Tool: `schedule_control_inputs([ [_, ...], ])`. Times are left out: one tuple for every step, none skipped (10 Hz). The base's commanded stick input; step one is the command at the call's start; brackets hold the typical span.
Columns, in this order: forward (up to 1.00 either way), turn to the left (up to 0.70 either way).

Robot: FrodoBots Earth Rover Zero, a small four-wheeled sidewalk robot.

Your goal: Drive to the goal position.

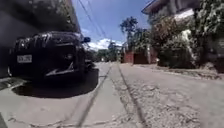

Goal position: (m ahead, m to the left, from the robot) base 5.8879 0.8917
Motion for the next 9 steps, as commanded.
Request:
schedule_control_inputs([
  [0.70,0.14],
  [0.70,0.07],
  [0.70,0.01],
  [0.70,0.02],
  [0.70,0.02],
  [0.70,0.08],
  [0.70,0.07],
  [0.70,0.01],
  [0.70,0.06],
])
